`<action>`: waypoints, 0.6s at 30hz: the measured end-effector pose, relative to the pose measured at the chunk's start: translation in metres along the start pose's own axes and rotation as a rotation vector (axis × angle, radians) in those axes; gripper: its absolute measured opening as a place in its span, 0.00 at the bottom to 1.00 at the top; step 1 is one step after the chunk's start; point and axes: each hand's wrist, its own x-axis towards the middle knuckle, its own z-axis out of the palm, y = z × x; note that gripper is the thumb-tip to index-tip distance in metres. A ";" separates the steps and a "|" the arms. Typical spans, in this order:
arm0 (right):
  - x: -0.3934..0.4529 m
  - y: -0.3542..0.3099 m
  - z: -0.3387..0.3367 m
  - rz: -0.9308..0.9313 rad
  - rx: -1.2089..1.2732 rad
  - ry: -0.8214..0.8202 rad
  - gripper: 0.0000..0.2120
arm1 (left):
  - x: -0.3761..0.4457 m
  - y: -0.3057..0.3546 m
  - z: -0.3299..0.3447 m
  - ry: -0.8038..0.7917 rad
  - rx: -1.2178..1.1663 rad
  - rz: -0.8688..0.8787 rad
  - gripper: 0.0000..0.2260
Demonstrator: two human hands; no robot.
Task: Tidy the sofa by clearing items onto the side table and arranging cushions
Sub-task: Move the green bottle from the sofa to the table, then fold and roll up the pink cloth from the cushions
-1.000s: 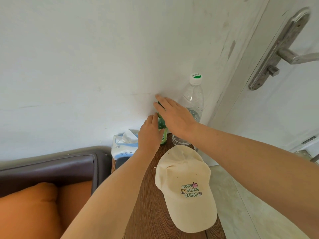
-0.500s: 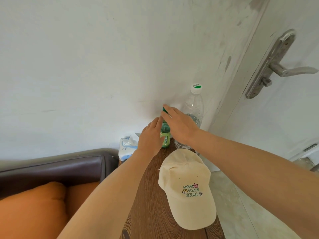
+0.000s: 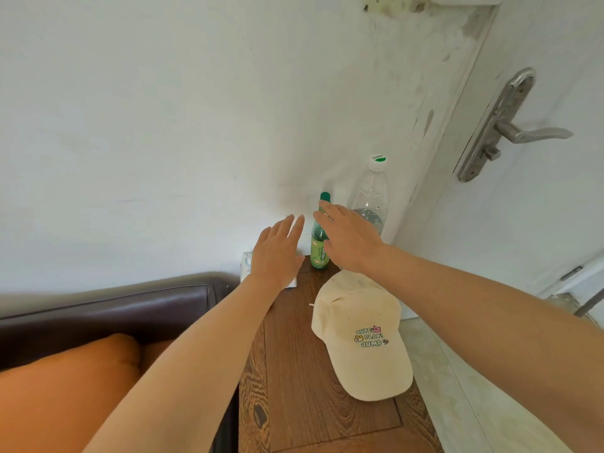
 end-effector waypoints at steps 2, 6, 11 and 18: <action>-0.007 -0.013 -0.001 0.008 0.006 -0.022 0.28 | -0.014 -0.007 -0.007 -0.005 0.026 0.008 0.33; -0.017 -0.042 -0.005 -0.024 -0.016 -0.052 0.29 | -0.048 -0.023 -0.026 -0.007 0.070 -0.022 0.34; -0.037 -0.080 -0.010 -0.107 -0.035 -0.033 0.30 | -0.102 -0.041 -0.052 -0.010 0.121 -0.121 0.34; -0.088 -0.128 -0.006 -0.222 -0.063 -0.024 0.30 | -0.201 -0.034 -0.068 -0.012 0.115 -0.285 0.34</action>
